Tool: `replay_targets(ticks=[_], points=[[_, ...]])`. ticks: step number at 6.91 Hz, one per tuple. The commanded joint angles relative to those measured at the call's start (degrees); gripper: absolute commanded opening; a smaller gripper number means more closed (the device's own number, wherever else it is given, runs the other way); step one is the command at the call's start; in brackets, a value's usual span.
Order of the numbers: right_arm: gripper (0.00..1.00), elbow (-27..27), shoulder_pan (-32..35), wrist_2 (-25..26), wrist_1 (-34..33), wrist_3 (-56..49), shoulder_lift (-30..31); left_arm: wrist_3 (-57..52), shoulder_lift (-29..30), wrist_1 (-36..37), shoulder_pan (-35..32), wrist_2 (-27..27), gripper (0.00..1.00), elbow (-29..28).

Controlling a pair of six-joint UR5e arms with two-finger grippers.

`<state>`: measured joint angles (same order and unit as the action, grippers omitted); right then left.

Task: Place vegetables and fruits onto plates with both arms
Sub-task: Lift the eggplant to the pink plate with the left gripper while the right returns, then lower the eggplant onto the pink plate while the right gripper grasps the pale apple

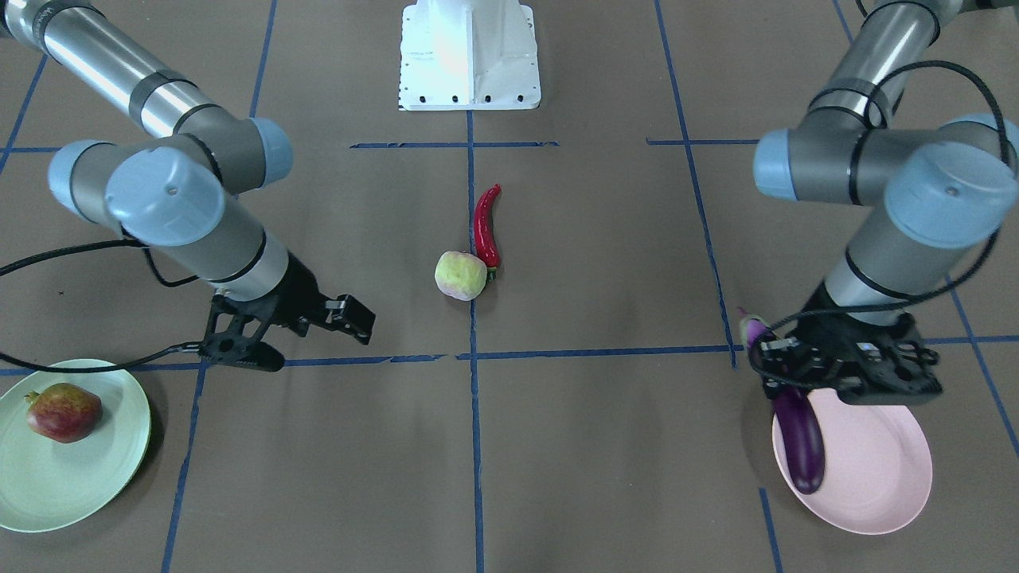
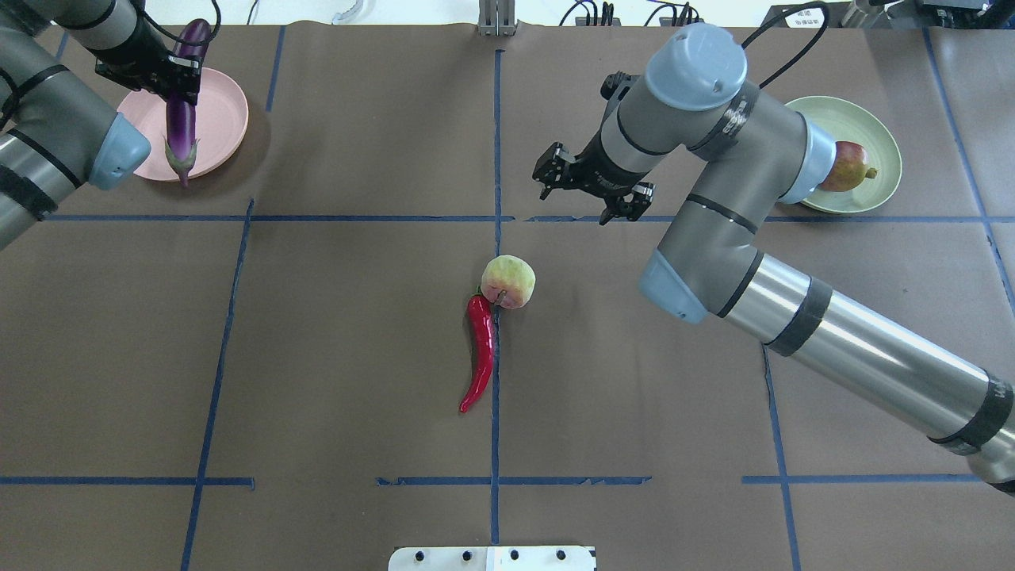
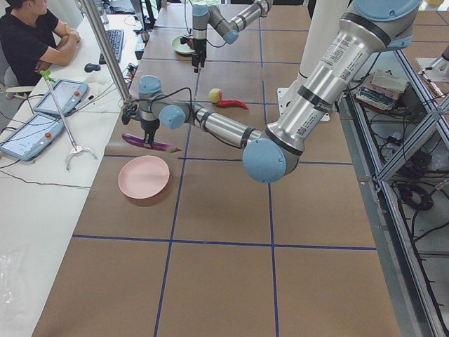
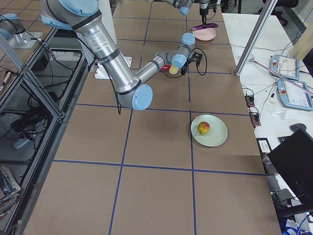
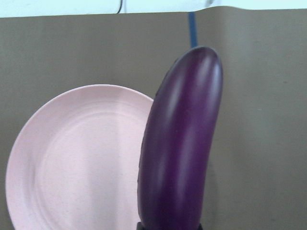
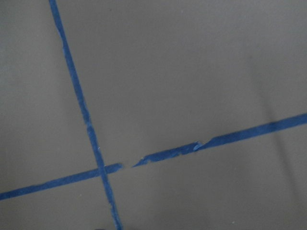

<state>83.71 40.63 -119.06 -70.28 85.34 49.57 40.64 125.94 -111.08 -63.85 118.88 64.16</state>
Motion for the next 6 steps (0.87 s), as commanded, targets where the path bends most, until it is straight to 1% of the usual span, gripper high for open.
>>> replay_targets(ticks=[1,2,4,5,6], points=[[1.0,-0.21,-4.58,4.45,-0.38,4.91,-2.19,-0.65,3.0,-6.95,-1.01,-0.58,0.54,-13.87],[1.0,-0.3,-5.29,5.32,-1.78,5.01,-2.72,-0.73,3.0,-7.31,-1.62,-0.49,1.0,-13.98],[1.0,-0.91,-7.04,8.31,-2.84,5.45,-3.34,-0.47,3.0,-7.75,-2.6,-0.32,1.0,-13.45],[1.0,-1.0,-8.36,8.41,-3.28,6.75,-3.52,-0.03,3.09,-7.66,-2.6,-0.14,1.0,-12.84],[1.0,-1.44,-9.76,9.28,-5.98,6.85,-3.6,-0.03,3.0,-7.66,-2.6,-0.05,1.0,-12.49]])
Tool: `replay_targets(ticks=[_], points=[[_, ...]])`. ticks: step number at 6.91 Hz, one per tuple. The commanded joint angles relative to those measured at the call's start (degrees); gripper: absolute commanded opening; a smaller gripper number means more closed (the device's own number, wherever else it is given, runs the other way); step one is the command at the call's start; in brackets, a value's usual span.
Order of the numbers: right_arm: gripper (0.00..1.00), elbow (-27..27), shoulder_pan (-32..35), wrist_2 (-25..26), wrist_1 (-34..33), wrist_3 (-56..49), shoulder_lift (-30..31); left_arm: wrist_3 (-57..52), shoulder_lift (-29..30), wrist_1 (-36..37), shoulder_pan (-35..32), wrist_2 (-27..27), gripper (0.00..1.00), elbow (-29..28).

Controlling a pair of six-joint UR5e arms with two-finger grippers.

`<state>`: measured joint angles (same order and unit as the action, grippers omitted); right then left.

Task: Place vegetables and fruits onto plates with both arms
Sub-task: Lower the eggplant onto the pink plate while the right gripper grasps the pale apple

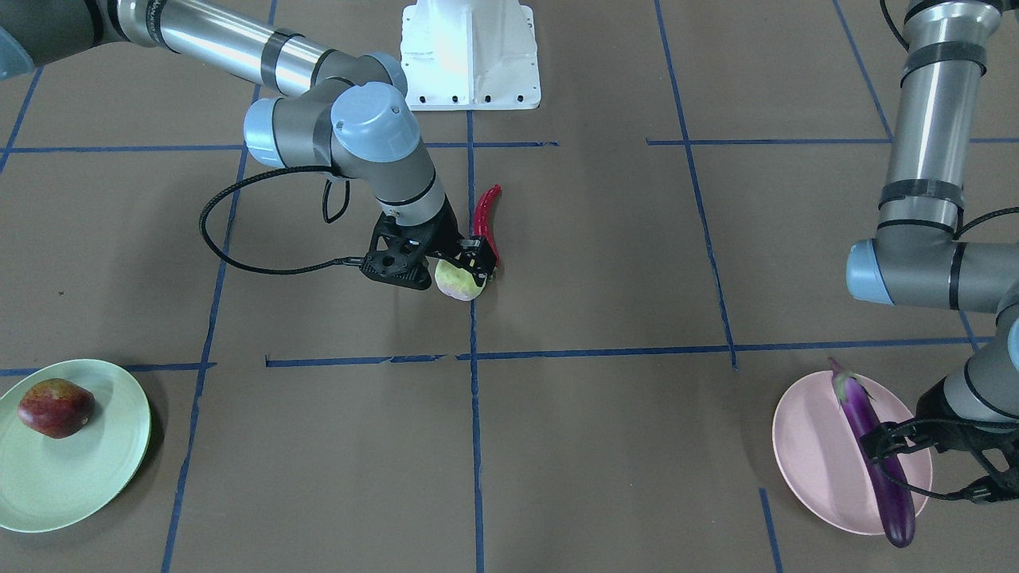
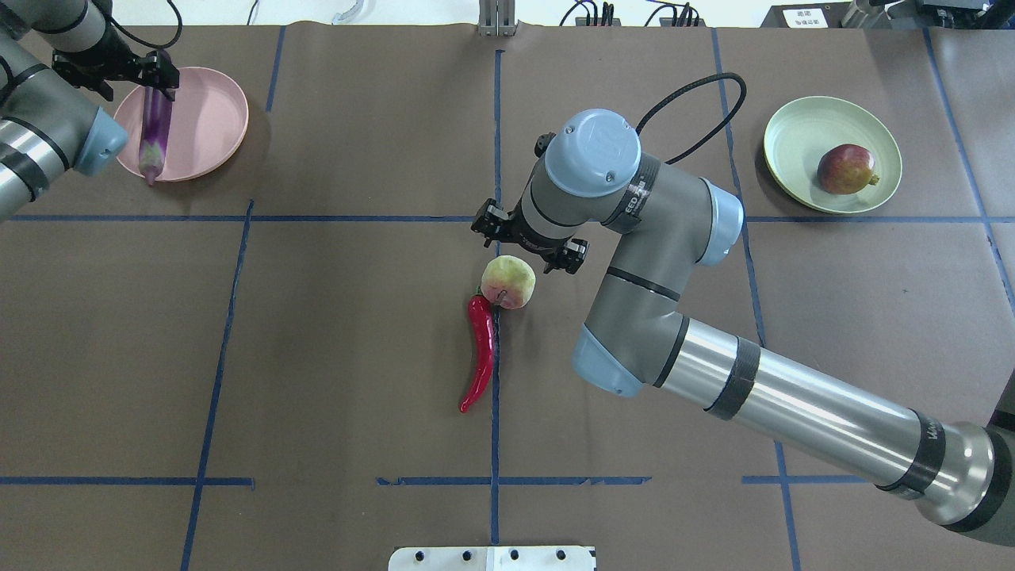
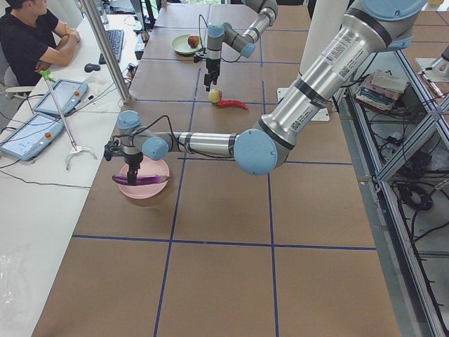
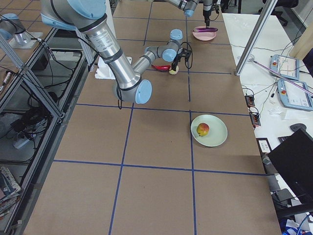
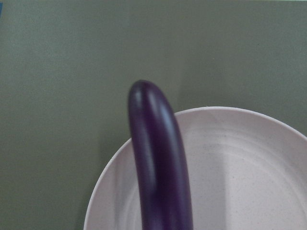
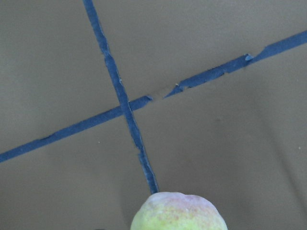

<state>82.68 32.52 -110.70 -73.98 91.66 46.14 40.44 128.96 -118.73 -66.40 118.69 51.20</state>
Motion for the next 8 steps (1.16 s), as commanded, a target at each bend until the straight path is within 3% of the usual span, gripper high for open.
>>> replay_targets(ticks=[1,3,4,5,6,8], points=[[1.0,-0.68,-2.01,1.62,-2.66,0.54,-0.52,0.43,-0.03,0.43,-0.05,0.31,1.0,1.78],[0.99,-3.39,-2.72,3.19,-2.4,0.45,-1.48,5.67,-0.29,1.31,0.56,0.4,1.0,7.05],[0.64,-3.4,-2.63,3.47,-2.23,2.28,-2.01,9.44,-0.64,1.31,2.83,2.49,1.0,10.99],[0.01,-3.4,-2.37,3.47,-1.96,4.38,-2.1,16.01,-1.86,0.87,5.38,6.25,1.0,15.9],[0.0,-3.06,-0.72,2.77,-2.05,4.23,-2.19,22.77,-3.53,0.96,9.84,7.33,1.0,23.34],[0.0,-3.05,6.55,-0.12,-2.49,-0.82,-0.53,38.58,-3.46,0.96,18.37,6.38,1.0,31.56]])
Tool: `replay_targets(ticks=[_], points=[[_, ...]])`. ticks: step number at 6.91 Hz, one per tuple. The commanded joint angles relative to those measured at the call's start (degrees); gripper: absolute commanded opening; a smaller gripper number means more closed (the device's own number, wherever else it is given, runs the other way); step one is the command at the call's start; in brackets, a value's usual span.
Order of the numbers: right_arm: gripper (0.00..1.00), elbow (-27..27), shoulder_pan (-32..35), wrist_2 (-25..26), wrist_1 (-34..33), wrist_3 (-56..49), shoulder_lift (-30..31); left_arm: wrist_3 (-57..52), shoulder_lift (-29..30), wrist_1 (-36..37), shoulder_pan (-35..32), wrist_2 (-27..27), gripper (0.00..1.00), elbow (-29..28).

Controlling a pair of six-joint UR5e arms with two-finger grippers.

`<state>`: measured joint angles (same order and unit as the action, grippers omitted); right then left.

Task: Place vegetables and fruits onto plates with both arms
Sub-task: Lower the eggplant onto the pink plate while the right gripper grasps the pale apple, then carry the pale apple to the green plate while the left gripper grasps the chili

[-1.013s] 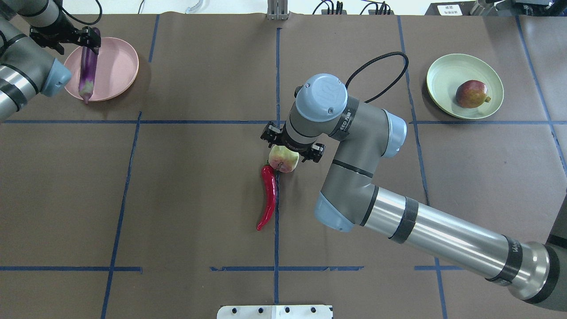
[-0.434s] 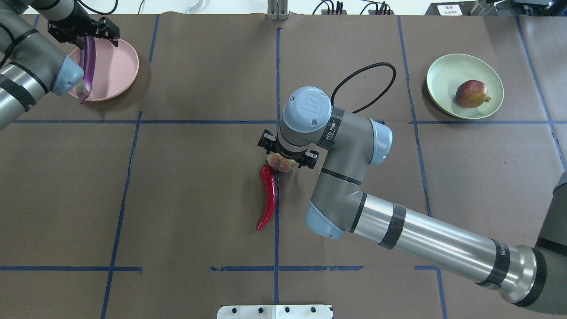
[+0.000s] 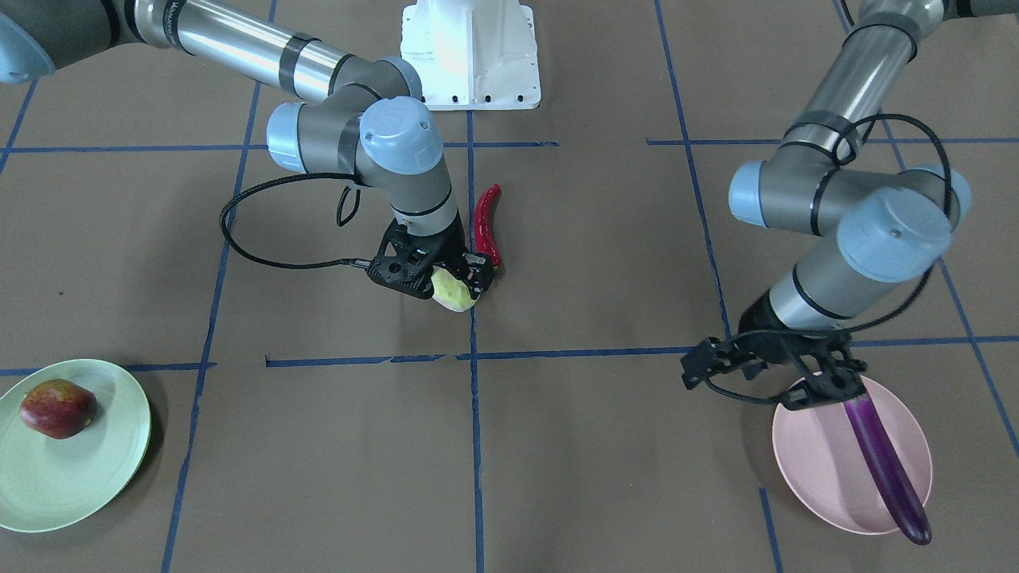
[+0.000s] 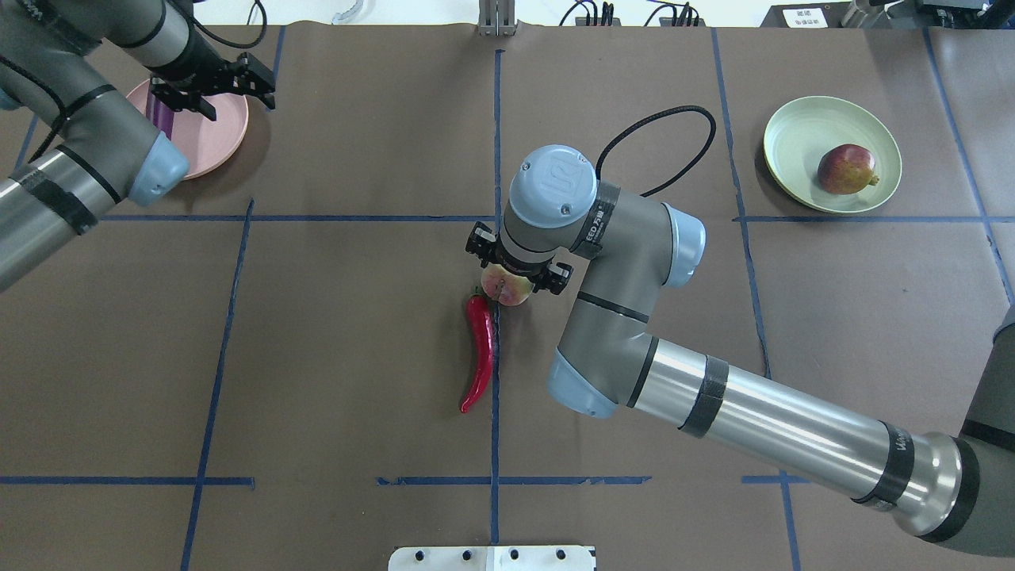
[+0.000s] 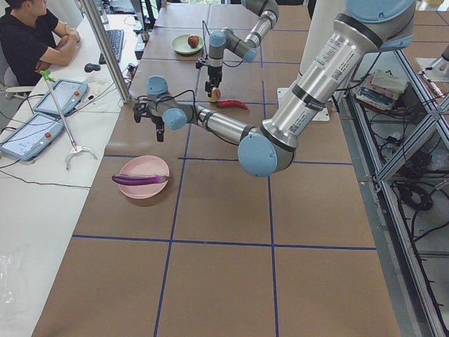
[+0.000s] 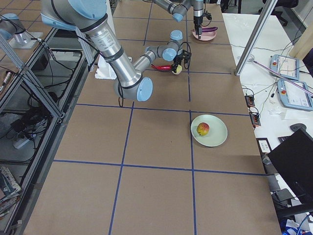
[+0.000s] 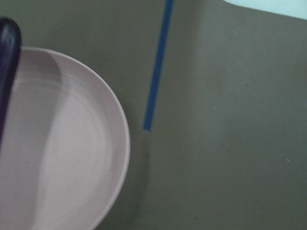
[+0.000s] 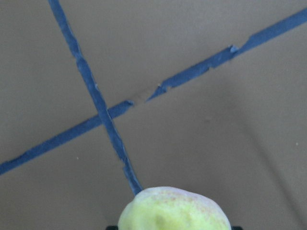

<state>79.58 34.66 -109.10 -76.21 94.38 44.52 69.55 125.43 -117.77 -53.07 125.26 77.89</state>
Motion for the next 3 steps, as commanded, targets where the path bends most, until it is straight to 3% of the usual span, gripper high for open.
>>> replay_targets(ticks=[1,3], points=[[0.0,-0.04,9.24,-2.51,0.0,-10.64,3.8,11.64,0.34,0.0,7.78,-0.54,1.0,6.55],[0.0,-4.75,19.61,-4.62,-0.17,-28.74,7.77,12.63,0.43,0.34,16.2,-11.83,1.0,6.75]])
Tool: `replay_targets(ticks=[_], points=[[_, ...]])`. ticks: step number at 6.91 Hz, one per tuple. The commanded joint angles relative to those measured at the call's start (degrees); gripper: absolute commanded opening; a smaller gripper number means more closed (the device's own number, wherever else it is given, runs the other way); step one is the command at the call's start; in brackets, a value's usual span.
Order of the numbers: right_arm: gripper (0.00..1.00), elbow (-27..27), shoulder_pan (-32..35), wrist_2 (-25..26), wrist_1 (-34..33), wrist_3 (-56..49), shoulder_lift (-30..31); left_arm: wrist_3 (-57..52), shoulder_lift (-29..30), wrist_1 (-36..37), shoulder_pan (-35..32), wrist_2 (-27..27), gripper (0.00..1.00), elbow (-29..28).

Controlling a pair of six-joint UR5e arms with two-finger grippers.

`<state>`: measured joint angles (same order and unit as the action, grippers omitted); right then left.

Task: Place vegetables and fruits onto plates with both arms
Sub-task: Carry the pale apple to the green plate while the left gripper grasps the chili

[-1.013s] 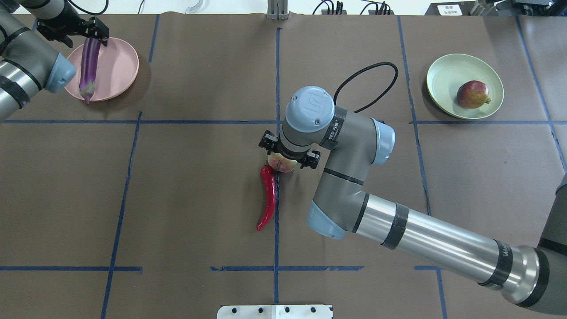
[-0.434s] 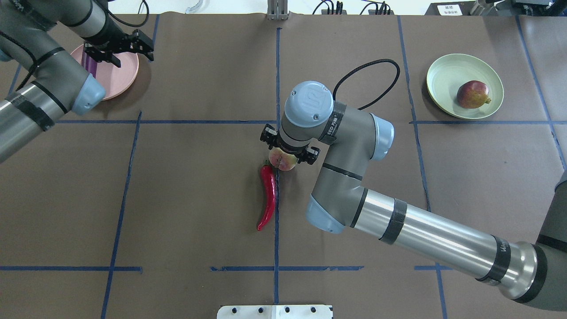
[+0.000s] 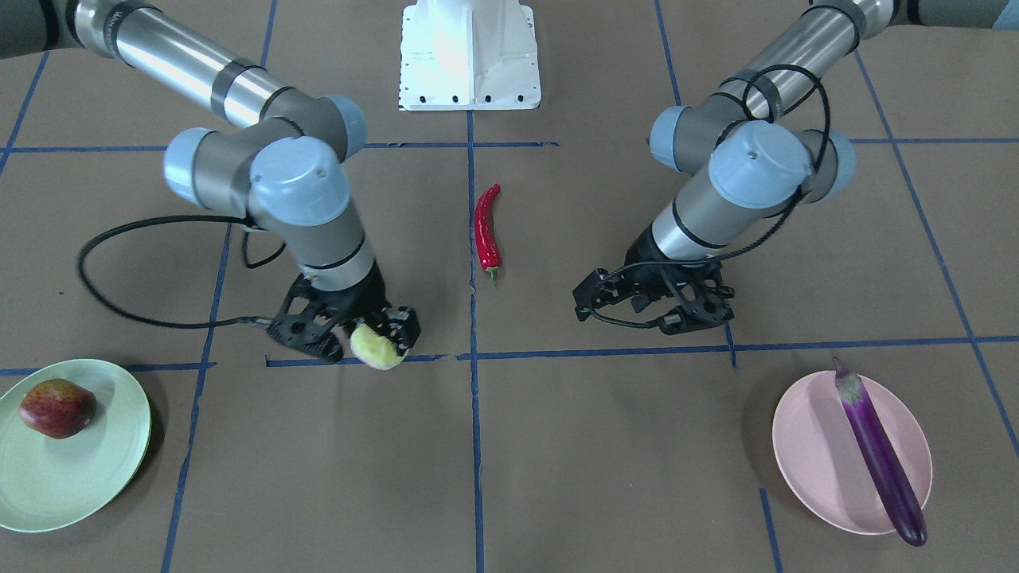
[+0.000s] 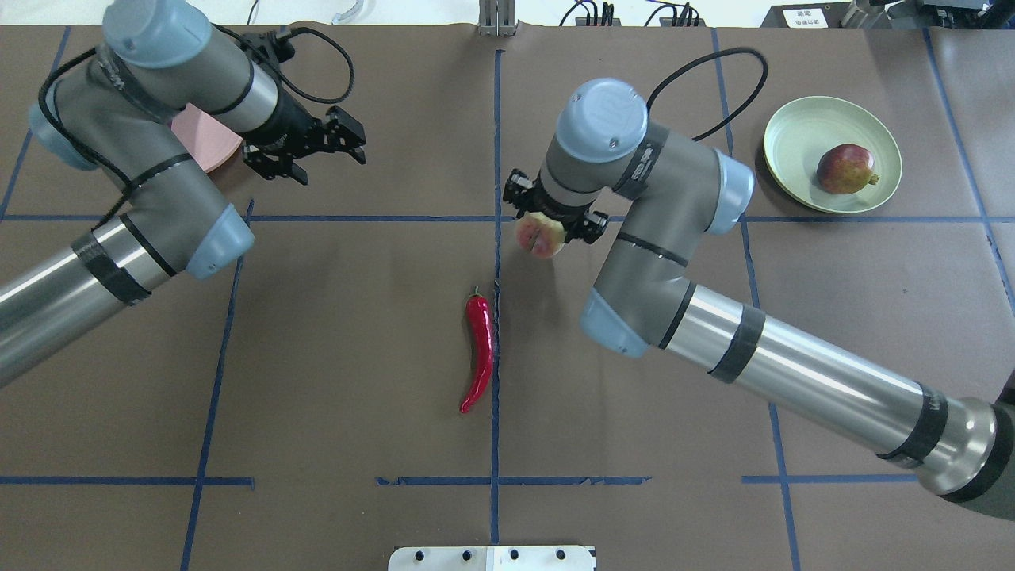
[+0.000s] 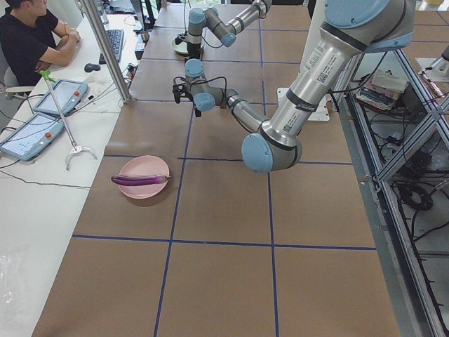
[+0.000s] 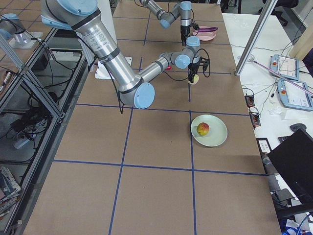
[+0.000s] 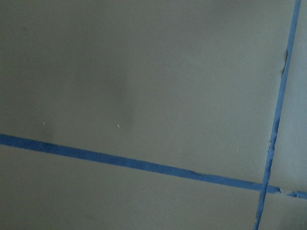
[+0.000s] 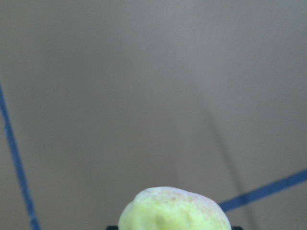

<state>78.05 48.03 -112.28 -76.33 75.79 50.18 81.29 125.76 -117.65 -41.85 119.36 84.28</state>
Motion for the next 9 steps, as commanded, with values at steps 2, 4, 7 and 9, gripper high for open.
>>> replay_targets(ticks=[2,4,7,9], points=[[0.0,-7.72,12.5,-1.1,0.13,-19.5,4.48,0.89,3.69,6.61,8.96,-9.47,1.0,0.44],[0.0,-14.75,15.69,4.75,0.57,-24.44,4.48,0.89,4.23,6.91,15.47,-16.34,1.0,-0.08],[0.01,-15.12,15.26,8.04,0.57,-24.63,6.41,0.89,5.55,8.65,16.1,-16.36,0.99,0.18],[0.72,-15.12,13.68,8.22,0.57,-24.63,6.42,0.97,6.95,11.55,16.01,-16.36,0.21,0.79]])
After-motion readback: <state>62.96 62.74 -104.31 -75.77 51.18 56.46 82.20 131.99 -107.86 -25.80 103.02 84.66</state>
